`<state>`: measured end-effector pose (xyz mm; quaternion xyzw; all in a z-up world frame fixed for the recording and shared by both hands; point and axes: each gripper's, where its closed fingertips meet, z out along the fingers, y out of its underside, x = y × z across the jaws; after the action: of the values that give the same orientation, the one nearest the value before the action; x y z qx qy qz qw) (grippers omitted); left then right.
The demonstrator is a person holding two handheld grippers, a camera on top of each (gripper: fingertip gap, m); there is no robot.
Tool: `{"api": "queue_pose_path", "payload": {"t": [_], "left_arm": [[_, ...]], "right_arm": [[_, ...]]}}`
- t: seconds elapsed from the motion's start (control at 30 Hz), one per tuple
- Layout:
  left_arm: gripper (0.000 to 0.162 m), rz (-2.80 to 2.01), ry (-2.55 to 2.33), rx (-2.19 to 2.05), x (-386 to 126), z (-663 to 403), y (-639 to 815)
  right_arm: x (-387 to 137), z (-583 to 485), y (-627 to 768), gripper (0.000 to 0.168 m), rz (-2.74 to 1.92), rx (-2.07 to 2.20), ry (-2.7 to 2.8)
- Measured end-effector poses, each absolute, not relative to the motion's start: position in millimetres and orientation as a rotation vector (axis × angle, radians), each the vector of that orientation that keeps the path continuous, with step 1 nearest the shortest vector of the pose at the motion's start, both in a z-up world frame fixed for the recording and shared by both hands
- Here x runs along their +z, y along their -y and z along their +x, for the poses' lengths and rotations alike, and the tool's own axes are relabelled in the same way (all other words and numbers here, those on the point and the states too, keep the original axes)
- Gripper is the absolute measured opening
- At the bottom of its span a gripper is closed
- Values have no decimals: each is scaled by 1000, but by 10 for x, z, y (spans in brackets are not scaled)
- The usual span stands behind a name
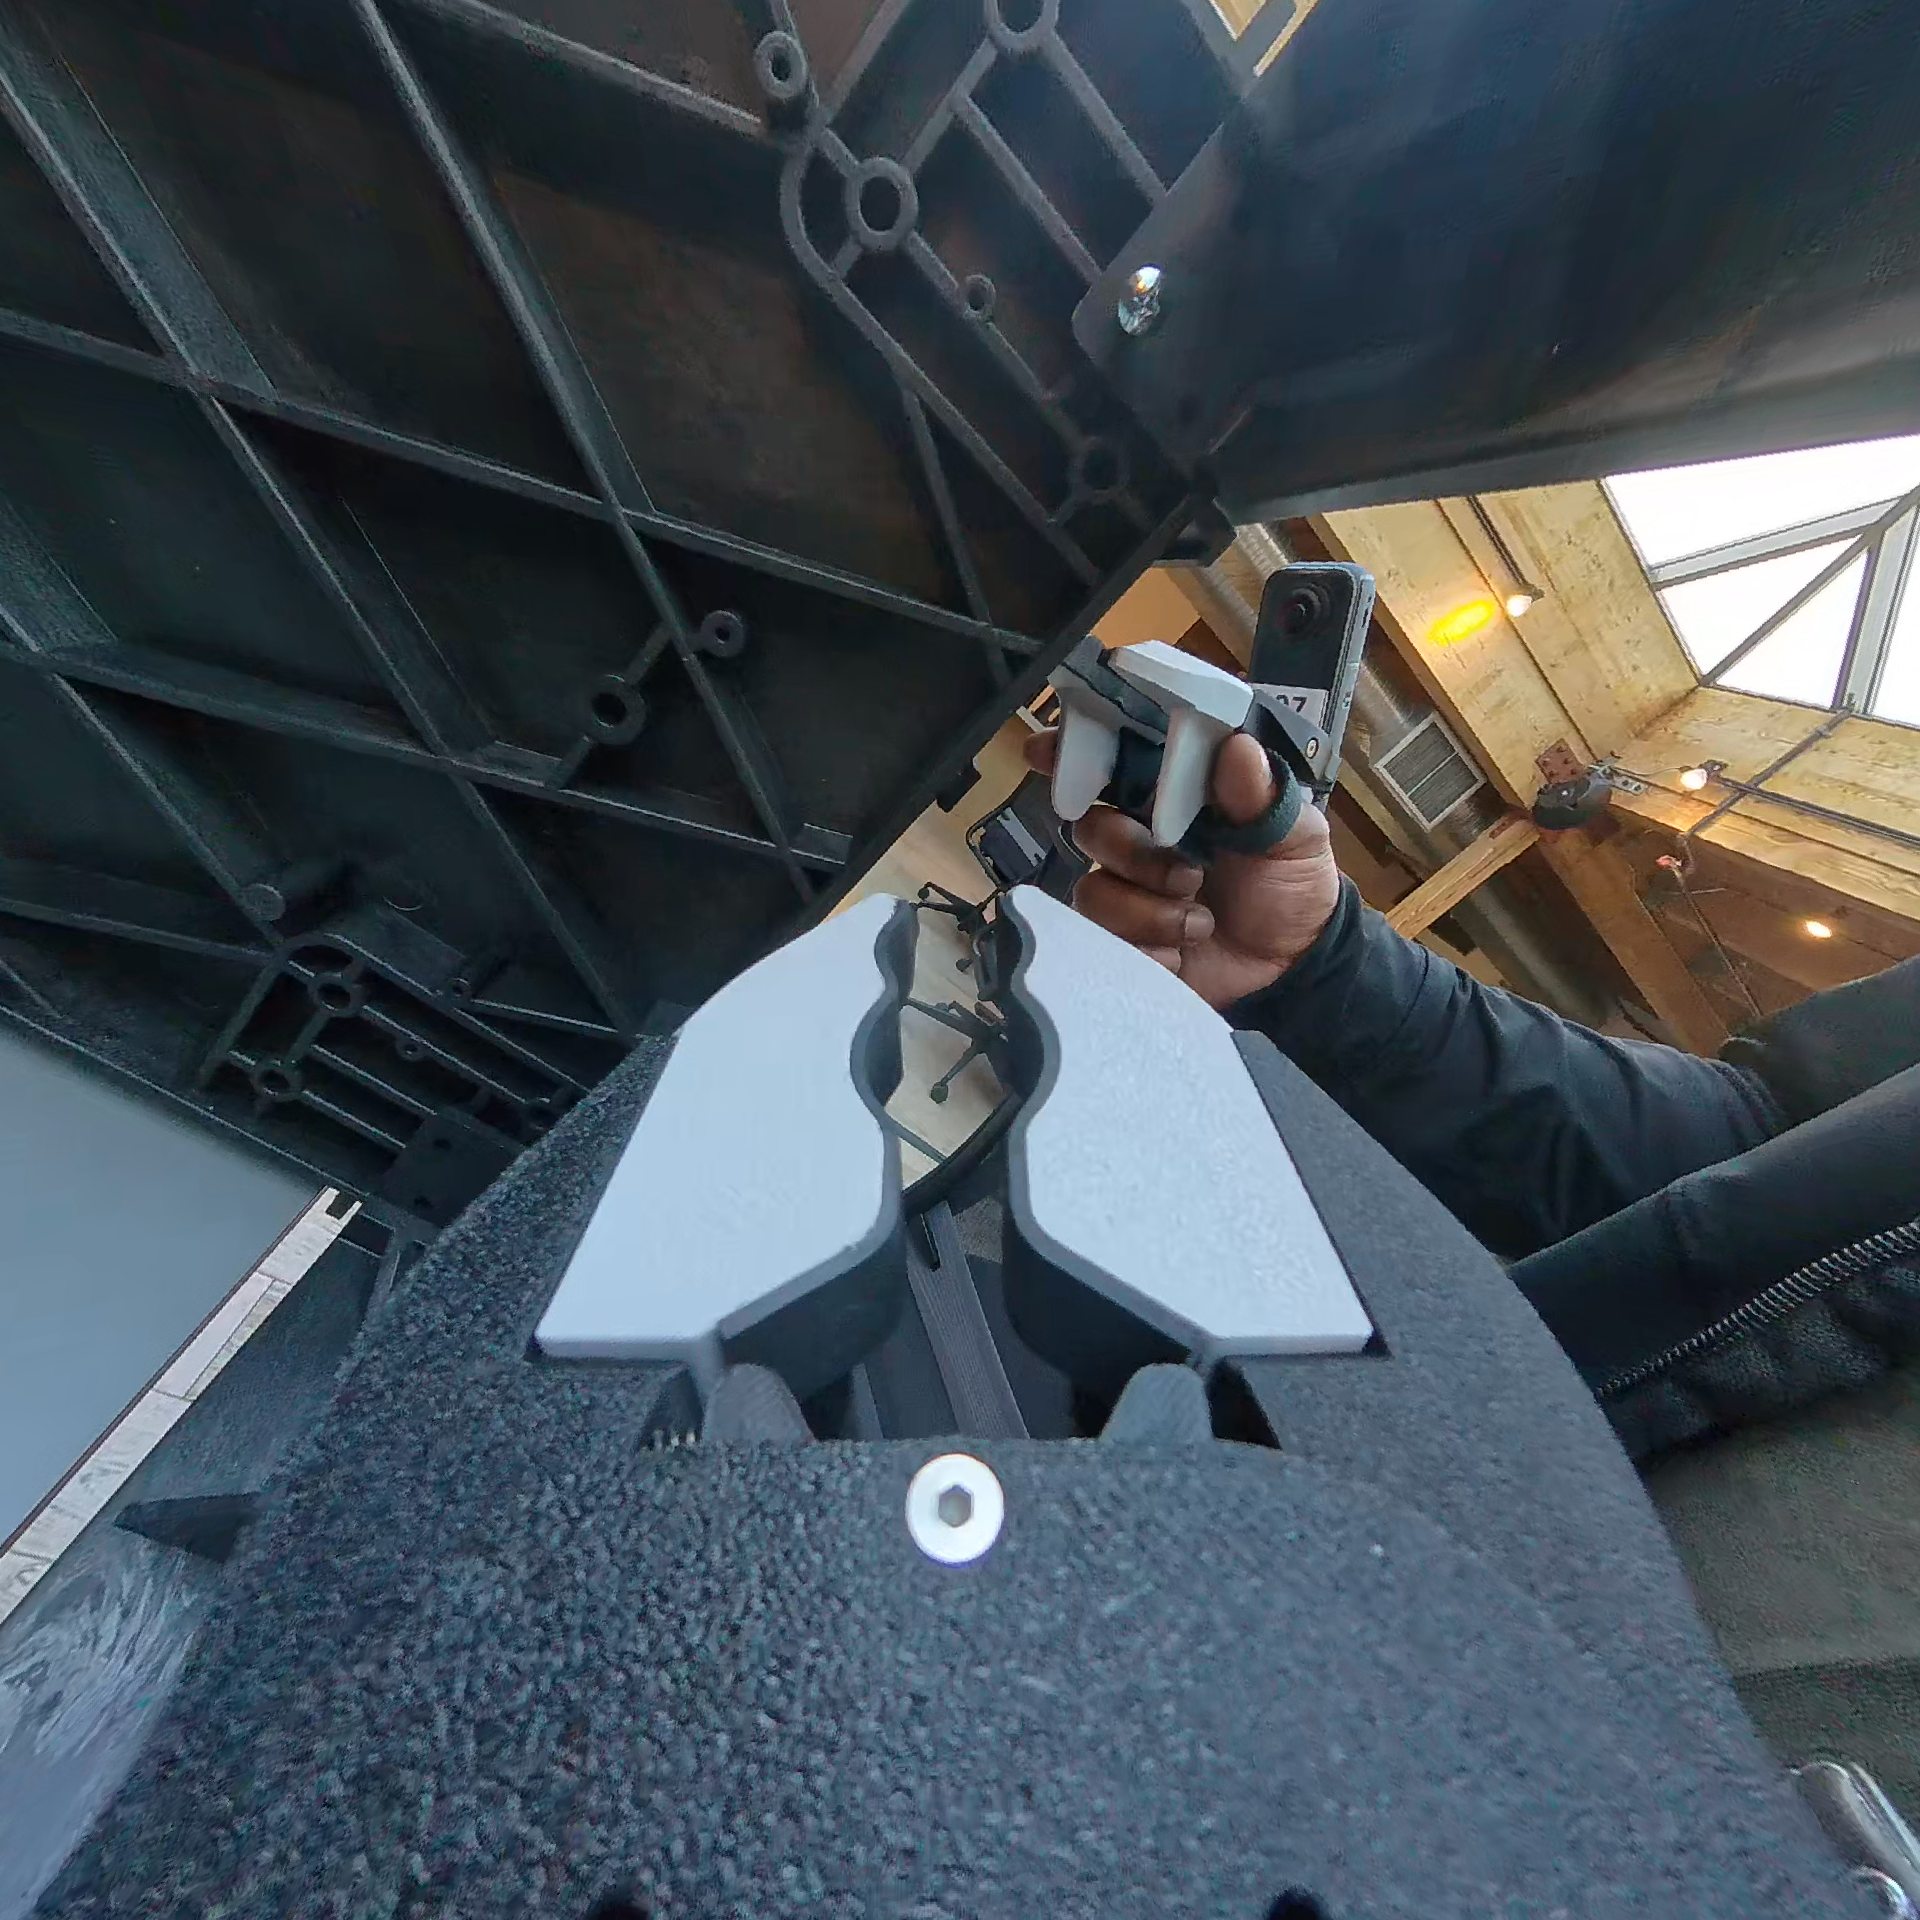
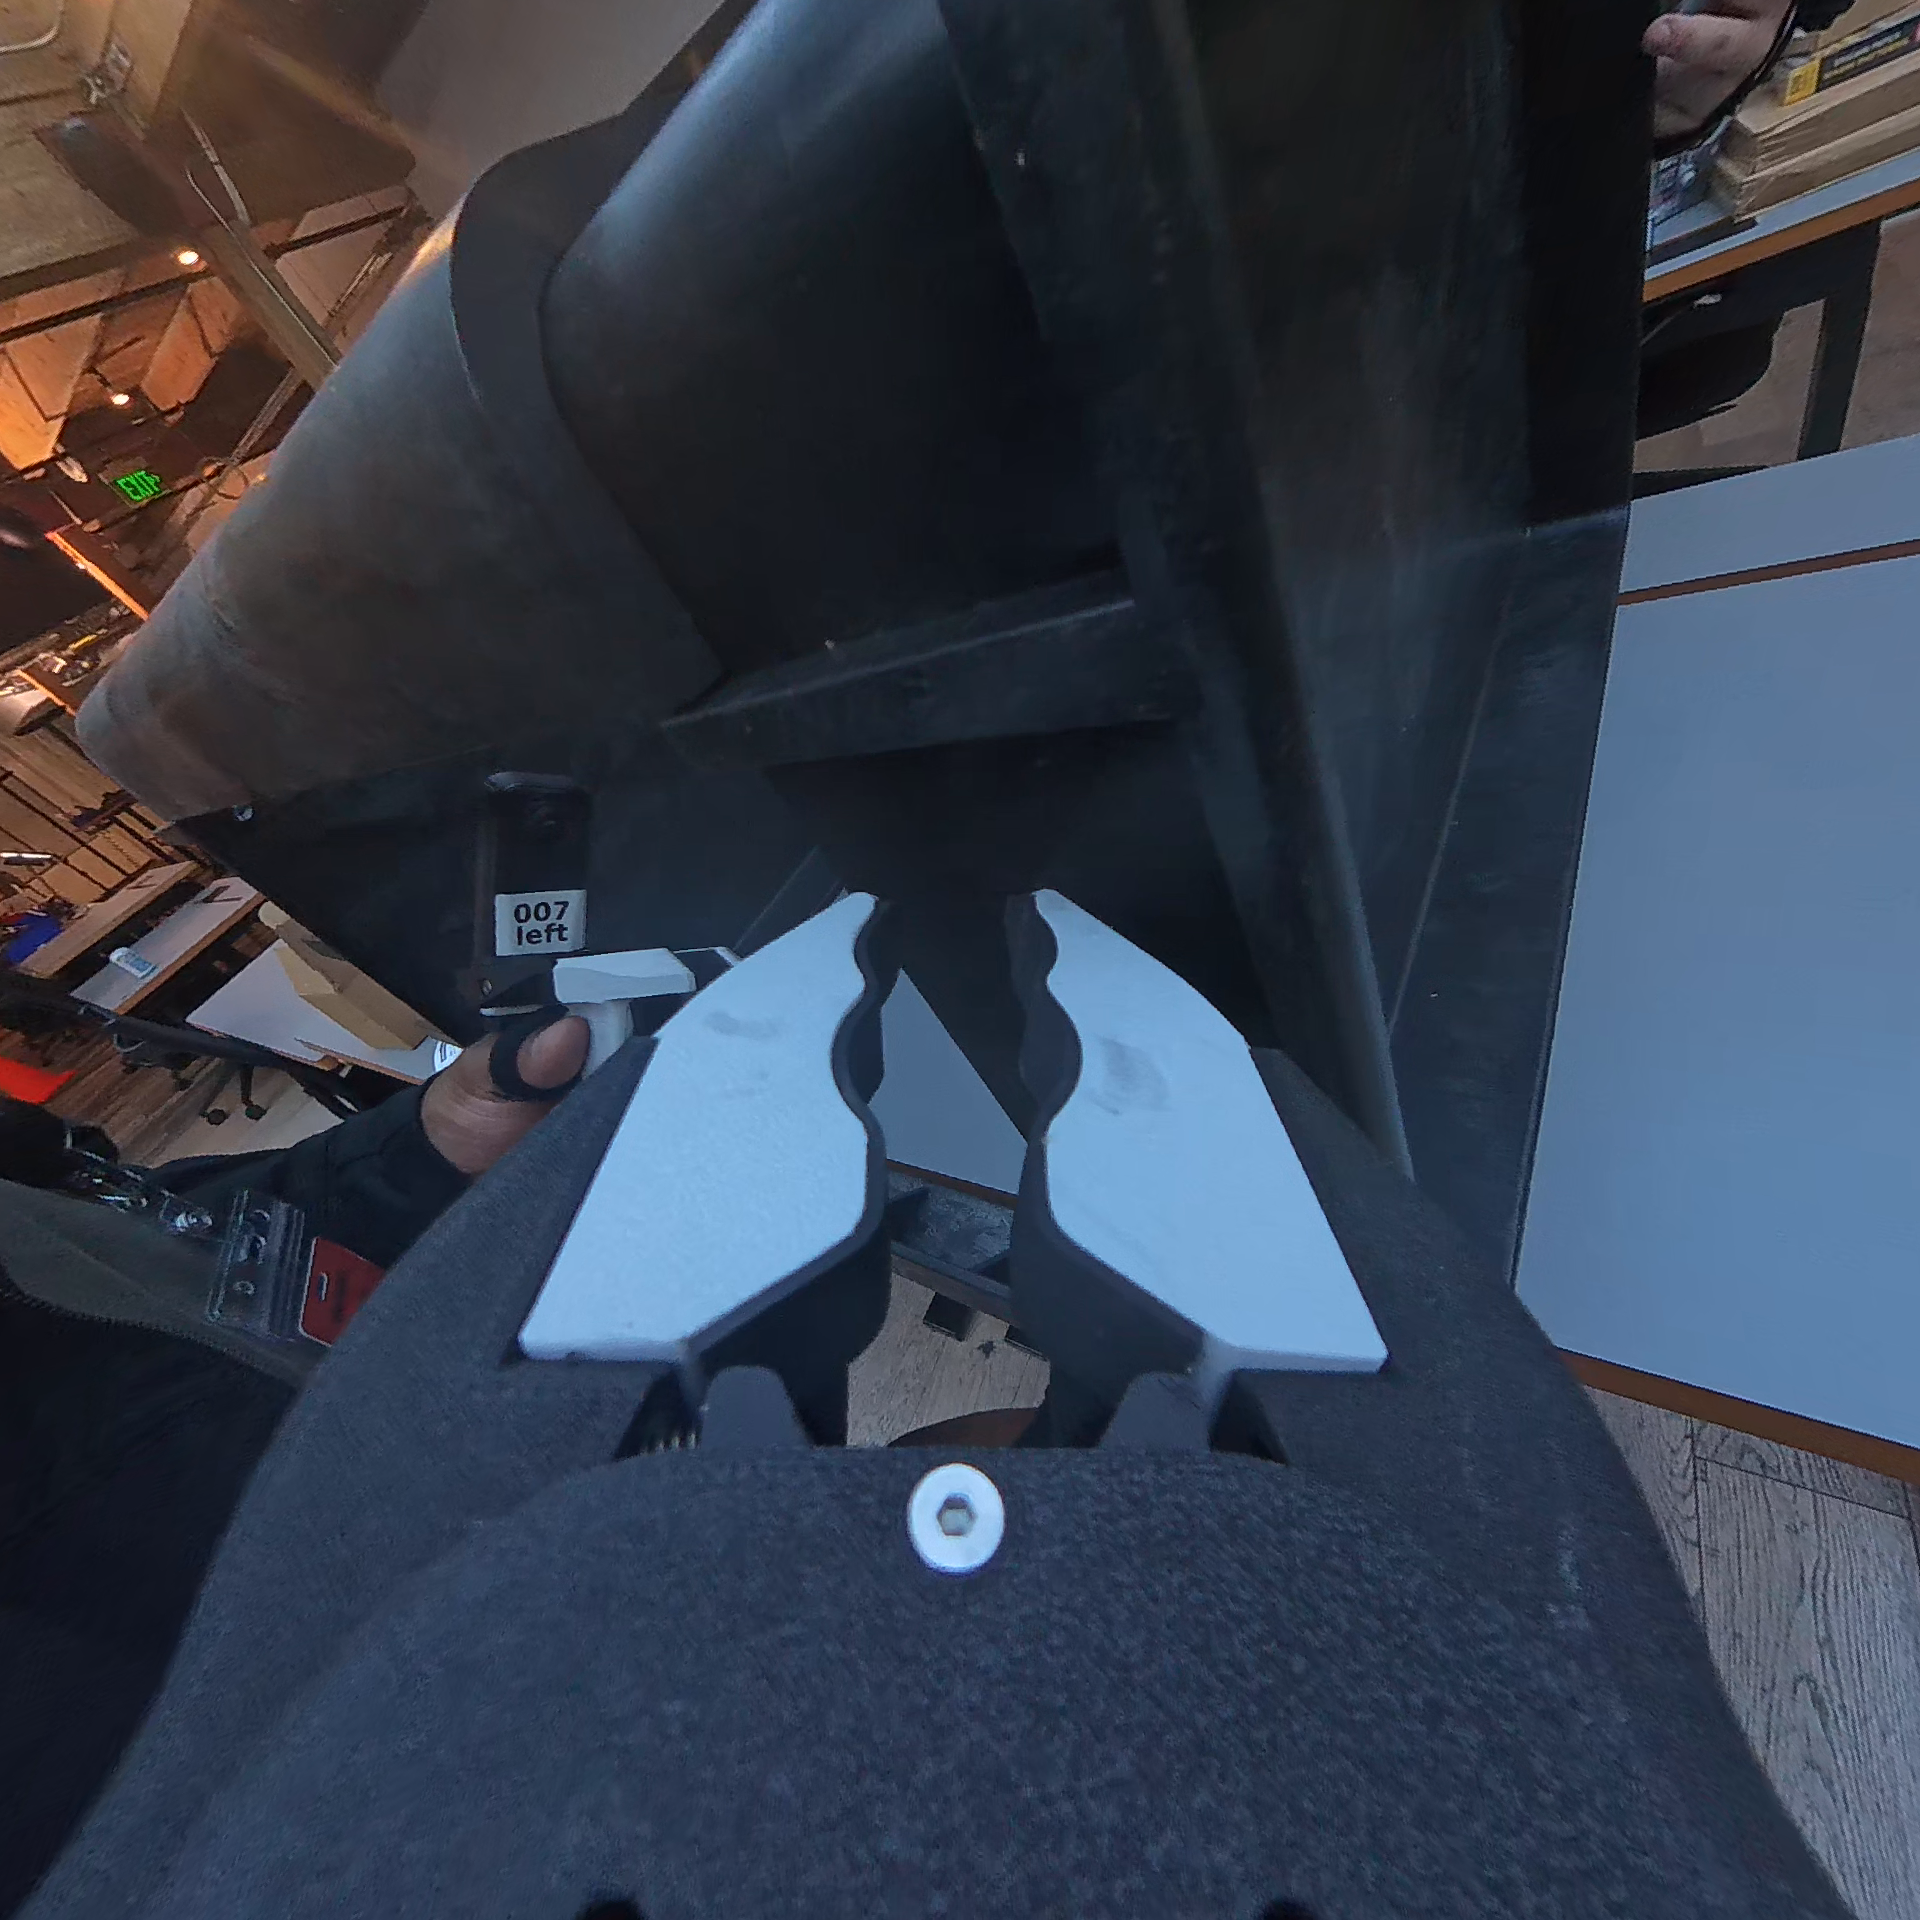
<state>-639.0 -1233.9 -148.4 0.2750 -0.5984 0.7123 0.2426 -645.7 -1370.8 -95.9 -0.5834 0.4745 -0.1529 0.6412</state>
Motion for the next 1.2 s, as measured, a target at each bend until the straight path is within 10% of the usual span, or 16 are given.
{"api": "queue_pose_path", "payload": {"t": [1.2], "left_arm": [[15, 729, 1628, 1927, -1480, -6351, 12399]], "right_arm": [[-962, -6426, 13712, 16, -1317, -326, -1076]]}}
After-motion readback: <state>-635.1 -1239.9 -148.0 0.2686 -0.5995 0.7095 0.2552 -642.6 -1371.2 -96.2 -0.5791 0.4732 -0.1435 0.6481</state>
